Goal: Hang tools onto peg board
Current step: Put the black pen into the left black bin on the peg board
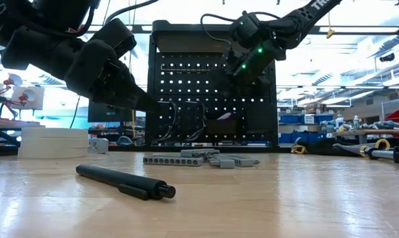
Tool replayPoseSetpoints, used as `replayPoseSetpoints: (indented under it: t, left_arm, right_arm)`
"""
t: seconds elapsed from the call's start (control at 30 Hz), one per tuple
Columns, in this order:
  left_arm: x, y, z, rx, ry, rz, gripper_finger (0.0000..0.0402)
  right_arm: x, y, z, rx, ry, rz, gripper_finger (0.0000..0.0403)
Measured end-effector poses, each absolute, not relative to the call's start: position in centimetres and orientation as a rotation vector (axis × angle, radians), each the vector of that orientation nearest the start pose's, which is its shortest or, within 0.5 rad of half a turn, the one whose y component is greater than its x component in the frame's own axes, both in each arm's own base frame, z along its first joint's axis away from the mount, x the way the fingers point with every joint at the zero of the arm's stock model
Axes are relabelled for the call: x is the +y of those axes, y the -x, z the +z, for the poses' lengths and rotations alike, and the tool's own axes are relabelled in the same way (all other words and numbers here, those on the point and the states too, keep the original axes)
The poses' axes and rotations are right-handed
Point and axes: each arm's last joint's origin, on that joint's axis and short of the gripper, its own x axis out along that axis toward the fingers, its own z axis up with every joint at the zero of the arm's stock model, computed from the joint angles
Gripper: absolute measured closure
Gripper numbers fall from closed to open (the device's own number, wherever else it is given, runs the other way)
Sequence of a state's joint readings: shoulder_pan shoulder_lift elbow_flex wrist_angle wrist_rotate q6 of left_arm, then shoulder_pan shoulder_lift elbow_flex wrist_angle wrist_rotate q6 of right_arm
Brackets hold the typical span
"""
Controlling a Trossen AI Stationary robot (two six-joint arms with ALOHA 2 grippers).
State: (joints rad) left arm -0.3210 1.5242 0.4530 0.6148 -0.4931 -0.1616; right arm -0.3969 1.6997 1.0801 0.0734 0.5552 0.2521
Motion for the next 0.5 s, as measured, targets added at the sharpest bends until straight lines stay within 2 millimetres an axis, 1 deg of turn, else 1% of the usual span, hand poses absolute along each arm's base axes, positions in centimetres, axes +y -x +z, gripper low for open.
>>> replayPoseSetpoints:
  t: [0.13,0.2,0.27,0.33,0.4,0.47,0.5]
  left_arm:
    - [-6.9,-25.2,14.0,0.404,-0.022,0.202,0.0294]
    - [-6.9,-25.2,14.0,0.404,-0.022,0.202,0.0294]
    - [-6.9,-25.2,14.0,0.404,-0.022,0.202,0.0294]
    - [-6.9,-25.2,14.0,0.404,-0.022,0.202,0.0294]
    - [-6.9,-25.2,14.0,0.405,-0.023,0.202,0.0294]
    - [-6.9,-25.2,14.0,0.405,-0.022,0.202,0.0294]
    - [-6.9,-25.2,14.0,0.404,-0.022,0.202,0.0294]
  right_arm:
    - [-15.6,-33.3,22.4,0.440,-0.191,-0.995,0.0259]
    - [-15.1,-33.3,22.4,0.456,-0.193,-0.968,0.0252]
    - [-14.1,-33.5,22.8,0.464,-0.196,-0.913,0.0249]
    - [-12.6,-33.6,23.3,0.488,-0.192,-0.853,0.0249]
    - [-10.3,-33.7,23.8,0.511,-0.180,-0.795,0.0251]
    - [-7.4,-33.9,24.3,0.523,-0.164,-0.718,0.0255]
    - [-5.5,-34.2,24.5,0.519,-0.149,-0.675,0.0257]
